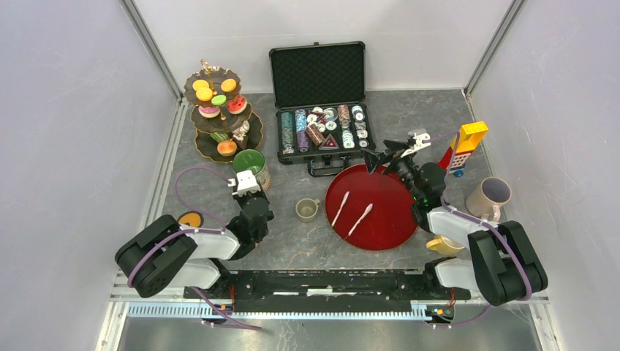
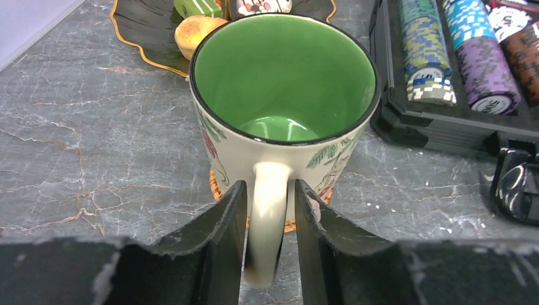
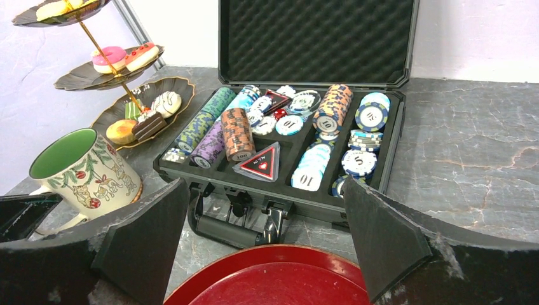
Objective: Serve the afternoon tea
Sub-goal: Place the cup on the coaster, then adjust the cup on the coaster.
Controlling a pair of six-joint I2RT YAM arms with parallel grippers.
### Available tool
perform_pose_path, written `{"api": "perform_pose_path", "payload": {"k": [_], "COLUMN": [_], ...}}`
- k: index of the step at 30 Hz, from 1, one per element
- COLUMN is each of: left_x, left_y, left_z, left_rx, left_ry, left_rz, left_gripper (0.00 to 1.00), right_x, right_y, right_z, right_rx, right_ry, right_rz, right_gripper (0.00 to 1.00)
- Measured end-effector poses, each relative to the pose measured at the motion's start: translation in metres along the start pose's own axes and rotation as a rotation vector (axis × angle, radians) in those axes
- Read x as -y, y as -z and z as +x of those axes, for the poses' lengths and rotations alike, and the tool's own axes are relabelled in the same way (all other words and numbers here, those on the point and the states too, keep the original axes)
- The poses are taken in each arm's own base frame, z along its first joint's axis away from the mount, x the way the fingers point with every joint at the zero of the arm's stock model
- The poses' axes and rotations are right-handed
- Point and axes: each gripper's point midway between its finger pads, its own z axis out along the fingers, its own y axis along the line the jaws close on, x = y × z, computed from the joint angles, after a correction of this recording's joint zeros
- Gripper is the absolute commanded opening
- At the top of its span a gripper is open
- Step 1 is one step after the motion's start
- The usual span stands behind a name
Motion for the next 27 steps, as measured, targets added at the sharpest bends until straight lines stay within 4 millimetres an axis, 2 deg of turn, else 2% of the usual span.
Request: {"api": "perform_pose_path", "payload": {"k": [5,7,9,11,17,24,27], "left_x": [0.002,0.003,0.003,0.003,-0.003,-0.009,-0.005], "left_y": [-0.001,-0.001,-0.001,0.0,0.003,0.005,0.004], "left_z": [-0.006,-0.007,-0.008,-0.01,-0.016,-0.005,-0.007], "left_rx": [0.011,0.012,0.01,0.003,-0.027,-0.091,-0.108], "left_ry": [0.031,0.039,0.042,0.052,0.125,0.135,0.122], "left_rz": [-0.004,-0.004,-0.005,-0.007,-0.059,-0.107,-0.113], "left_gripper": [0.45,0.49,0.59,0.6,0.59,0.53,0.51], "right_x": [-0.001,-0.001,-0.001,0.0,0.001,0.001,0.002], "right_y": [0.0,0.0,0.0,-0.001,-0.001,-0.001,0.0], "right_z": [-0.001,-0.002,-0.002,-0.001,0.0,0.0,0.0], "right_rx": [0.005,0.007,0.008,0.007,0.003,0.002,0.002], "right_ry": [0.0,-0.002,-0.005,-0.006,-0.008,-0.013,-0.015], "right_rz": [-0.004,-0.005,-0.006,-0.005,-0.002,-0.003,-0.002], "right_gripper": [0.98,0.98,0.98,0.98,0.98,0.98,0.98]}}
